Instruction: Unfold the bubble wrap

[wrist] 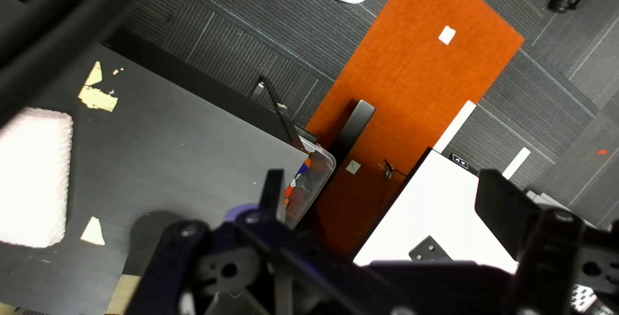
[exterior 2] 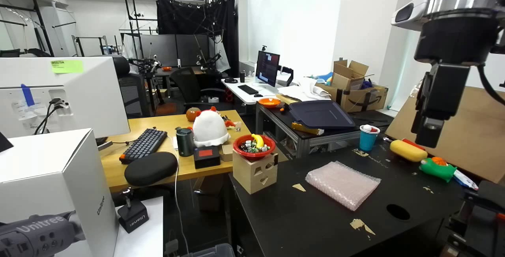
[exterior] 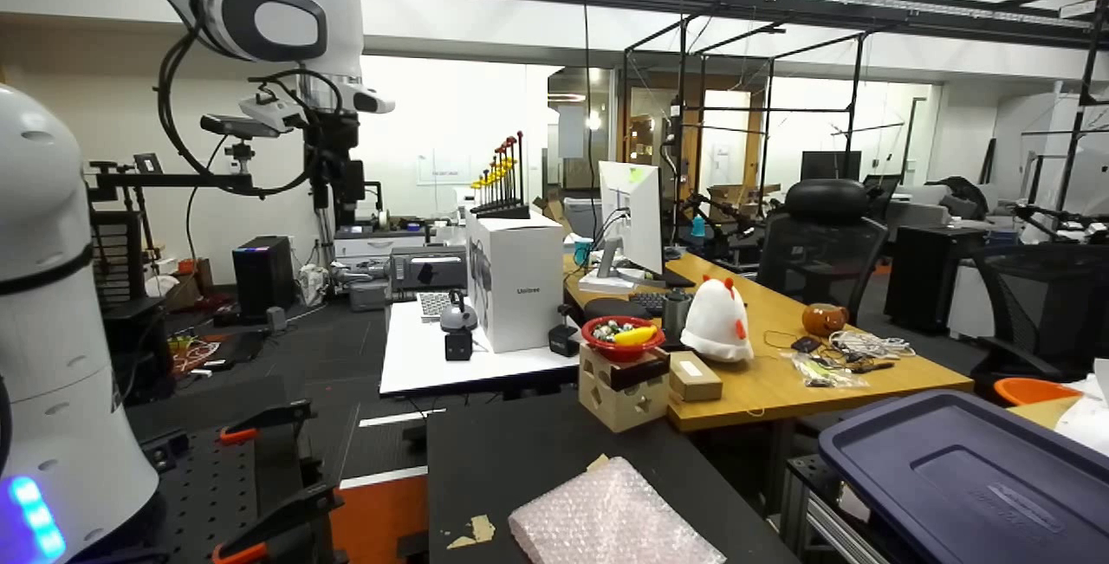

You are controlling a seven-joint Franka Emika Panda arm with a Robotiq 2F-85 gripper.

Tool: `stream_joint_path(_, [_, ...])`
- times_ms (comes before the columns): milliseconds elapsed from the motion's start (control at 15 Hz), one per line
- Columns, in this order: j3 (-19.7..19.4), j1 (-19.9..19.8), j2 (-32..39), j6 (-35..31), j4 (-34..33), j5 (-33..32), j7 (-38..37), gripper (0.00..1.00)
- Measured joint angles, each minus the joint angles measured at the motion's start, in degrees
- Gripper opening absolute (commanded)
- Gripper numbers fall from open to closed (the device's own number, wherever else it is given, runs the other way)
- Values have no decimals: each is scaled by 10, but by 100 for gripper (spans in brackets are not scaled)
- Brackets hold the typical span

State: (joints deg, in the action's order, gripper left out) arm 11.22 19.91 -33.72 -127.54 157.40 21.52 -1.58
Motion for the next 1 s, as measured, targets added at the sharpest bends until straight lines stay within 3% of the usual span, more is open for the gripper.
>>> stream_joint_path(533, [0, -17, 6, -4, 0, -12, -2, 100])
stream_joint_path(1000, [-19, -103, 38, -55, -4, -56, -42, 100])
